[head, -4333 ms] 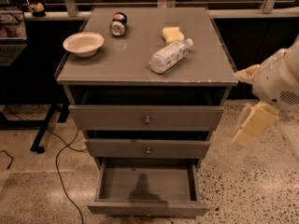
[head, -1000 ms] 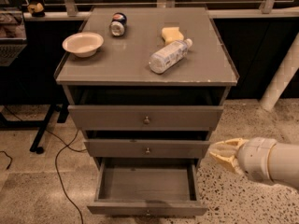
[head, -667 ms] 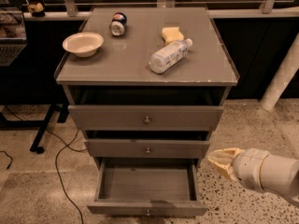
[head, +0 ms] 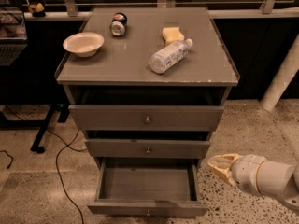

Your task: Close bottom drawer

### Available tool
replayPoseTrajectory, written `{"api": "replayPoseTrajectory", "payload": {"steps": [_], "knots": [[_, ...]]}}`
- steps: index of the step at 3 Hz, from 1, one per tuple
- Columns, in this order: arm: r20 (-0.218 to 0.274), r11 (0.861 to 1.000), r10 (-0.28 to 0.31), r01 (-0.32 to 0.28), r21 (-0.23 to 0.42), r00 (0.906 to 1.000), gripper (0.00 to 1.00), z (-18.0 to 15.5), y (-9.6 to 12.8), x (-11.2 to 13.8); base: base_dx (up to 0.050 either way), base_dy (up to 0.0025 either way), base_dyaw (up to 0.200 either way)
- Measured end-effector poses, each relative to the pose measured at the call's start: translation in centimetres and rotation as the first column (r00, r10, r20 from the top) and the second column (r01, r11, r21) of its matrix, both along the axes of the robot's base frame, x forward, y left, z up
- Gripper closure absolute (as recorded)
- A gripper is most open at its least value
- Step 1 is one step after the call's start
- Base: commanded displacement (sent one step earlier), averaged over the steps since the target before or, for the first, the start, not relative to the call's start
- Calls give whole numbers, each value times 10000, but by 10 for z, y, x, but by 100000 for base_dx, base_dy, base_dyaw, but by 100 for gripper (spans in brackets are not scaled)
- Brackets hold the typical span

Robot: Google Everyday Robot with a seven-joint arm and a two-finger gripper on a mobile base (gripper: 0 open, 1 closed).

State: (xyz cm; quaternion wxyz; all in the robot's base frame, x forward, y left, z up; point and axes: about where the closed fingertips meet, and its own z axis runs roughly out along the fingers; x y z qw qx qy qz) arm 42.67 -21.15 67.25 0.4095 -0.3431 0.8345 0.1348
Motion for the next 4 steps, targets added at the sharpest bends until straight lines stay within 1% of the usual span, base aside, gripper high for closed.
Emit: {"api": "replayPoseTrajectory", "payload": {"steps": [1, 2, 3, 4], "knots": [[143, 9999, 2, 0, -152, 9999, 100, 0, 3, -2, 0, 0, 0], [-260, 9985, -529, 525, -142, 9983, 100, -34, 0, -4, 0, 0, 0], [-550, 9939, -1096, 1098, 8, 9924, 100, -78, -9, -7, 0, 0, 0], [-995, 9917, -1258, 1277, 129, 9870, 100, -124, -14, -8, 0, 0, 0]]}}
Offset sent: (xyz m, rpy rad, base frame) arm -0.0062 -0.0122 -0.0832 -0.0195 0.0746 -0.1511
